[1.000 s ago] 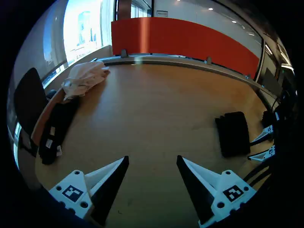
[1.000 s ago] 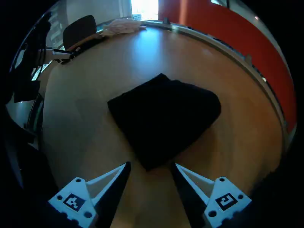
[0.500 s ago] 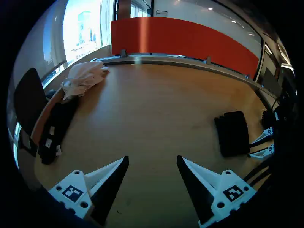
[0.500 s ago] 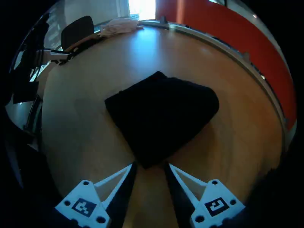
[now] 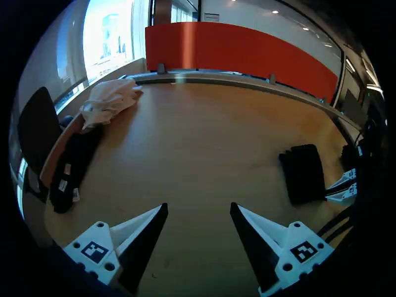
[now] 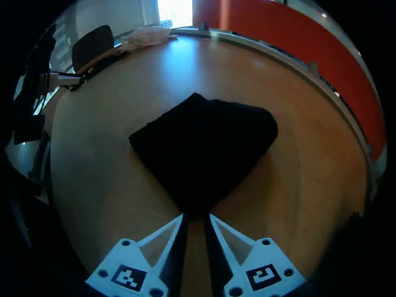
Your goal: Fold towel
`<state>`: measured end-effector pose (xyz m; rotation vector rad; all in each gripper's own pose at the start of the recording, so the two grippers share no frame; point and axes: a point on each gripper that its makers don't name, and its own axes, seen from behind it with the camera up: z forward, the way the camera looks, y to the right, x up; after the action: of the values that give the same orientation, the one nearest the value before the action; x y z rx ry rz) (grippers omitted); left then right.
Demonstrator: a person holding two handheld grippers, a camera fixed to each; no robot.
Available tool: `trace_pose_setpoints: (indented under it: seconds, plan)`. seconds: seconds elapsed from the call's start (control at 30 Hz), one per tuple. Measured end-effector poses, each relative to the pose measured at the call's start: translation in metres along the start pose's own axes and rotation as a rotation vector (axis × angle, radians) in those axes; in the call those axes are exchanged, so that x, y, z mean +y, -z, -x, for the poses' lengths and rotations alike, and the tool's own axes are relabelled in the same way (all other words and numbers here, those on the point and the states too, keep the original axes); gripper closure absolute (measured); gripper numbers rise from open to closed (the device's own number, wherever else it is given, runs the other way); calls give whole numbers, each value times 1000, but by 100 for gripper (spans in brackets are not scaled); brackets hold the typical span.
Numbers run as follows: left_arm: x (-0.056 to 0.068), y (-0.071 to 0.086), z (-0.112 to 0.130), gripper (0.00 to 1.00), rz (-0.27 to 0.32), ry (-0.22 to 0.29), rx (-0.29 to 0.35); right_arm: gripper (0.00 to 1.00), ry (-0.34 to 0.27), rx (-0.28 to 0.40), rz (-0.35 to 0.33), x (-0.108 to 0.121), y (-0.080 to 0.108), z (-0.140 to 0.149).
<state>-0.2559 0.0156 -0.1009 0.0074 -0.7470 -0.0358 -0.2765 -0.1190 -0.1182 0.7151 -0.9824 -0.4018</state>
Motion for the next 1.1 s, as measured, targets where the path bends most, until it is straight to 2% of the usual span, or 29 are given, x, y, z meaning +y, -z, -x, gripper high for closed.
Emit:
trace_pose_setpoints:
  seconds: [0.2,0.4,0.63,0.9,1.1]
  plan:
    - [1,0,-1,7,-1,-1,0,92,-13,-2,-8,0,0,-1]
    - [0,0,0,7,-1,0,-1,94,-27,9,-26,-3,-2,-3]
    - [2,0,-2,7,2,-1,2,95,-12,26,-21,0,0,-11]
    - [7,-2,-9,7,15,4,20,95,32,74,10,13,21,-43]
    - [14,0,-20,7,31,12,47,95,100,139,54,28,49,-87]
